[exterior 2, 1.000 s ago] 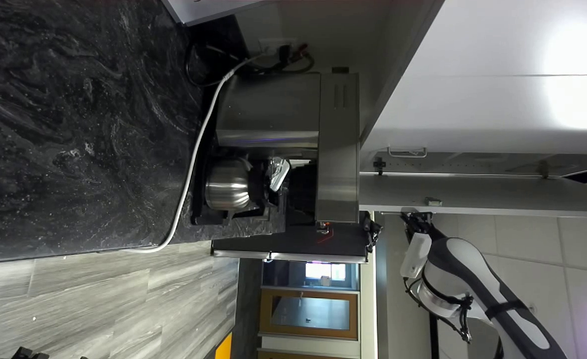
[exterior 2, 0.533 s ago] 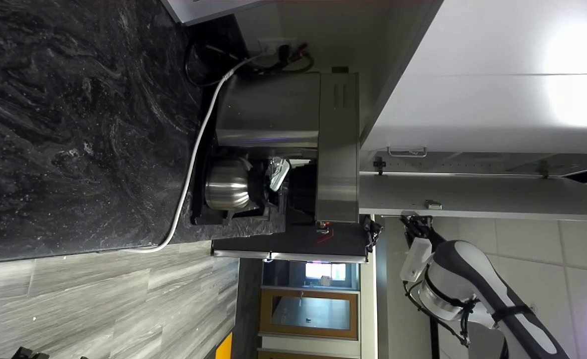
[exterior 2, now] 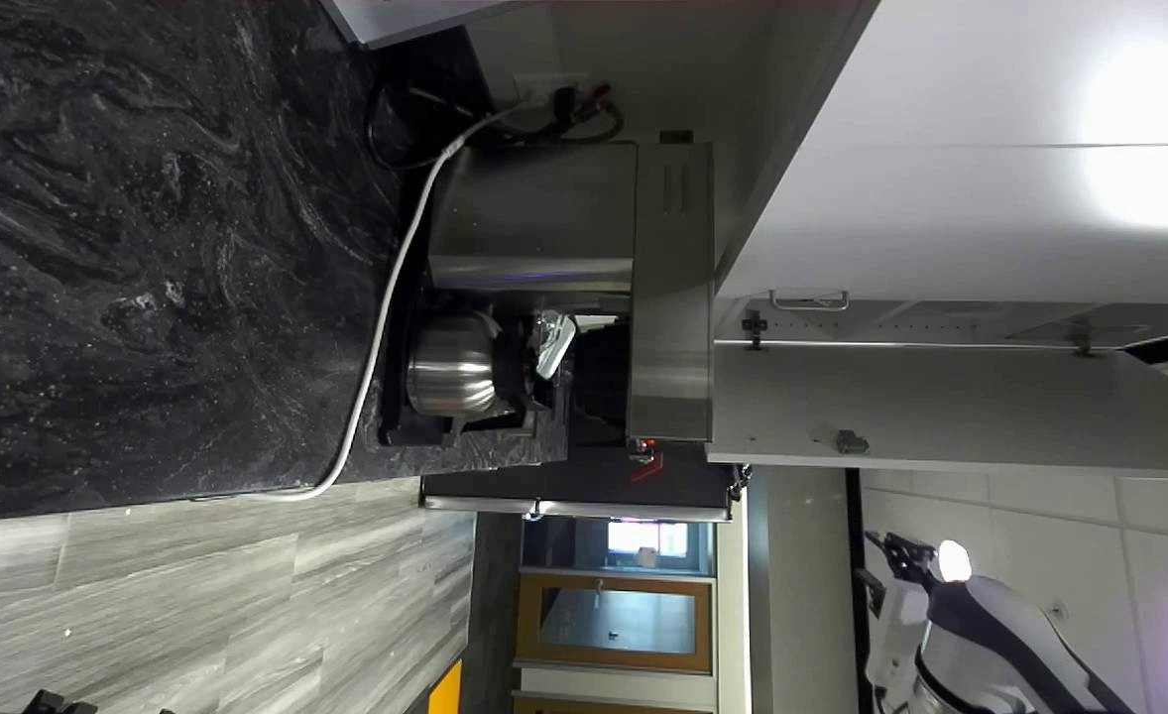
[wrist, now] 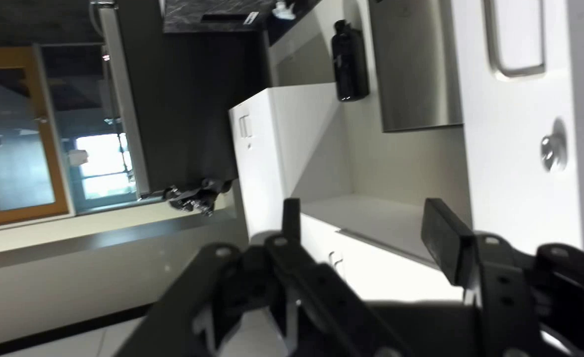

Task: Open the first top kitchen cabinet on the right

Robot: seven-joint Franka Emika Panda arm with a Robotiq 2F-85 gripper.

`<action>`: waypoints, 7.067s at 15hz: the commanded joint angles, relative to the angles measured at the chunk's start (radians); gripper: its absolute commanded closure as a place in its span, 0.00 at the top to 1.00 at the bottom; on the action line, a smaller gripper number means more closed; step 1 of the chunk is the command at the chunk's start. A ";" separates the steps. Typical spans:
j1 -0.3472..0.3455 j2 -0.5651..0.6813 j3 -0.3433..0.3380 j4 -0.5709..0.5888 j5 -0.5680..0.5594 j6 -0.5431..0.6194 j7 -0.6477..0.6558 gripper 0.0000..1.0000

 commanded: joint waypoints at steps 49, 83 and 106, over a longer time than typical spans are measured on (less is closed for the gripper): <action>-0.185 0.079 0.355 0.188 -0.888 -0.098 0.695 0.10; -0.917 -0.165 0.675 0.270 -0.310 0.050 0.641 0.00; 0.485 0.022 -0.405 0.030 -0.261 -0.324 0.229 0.72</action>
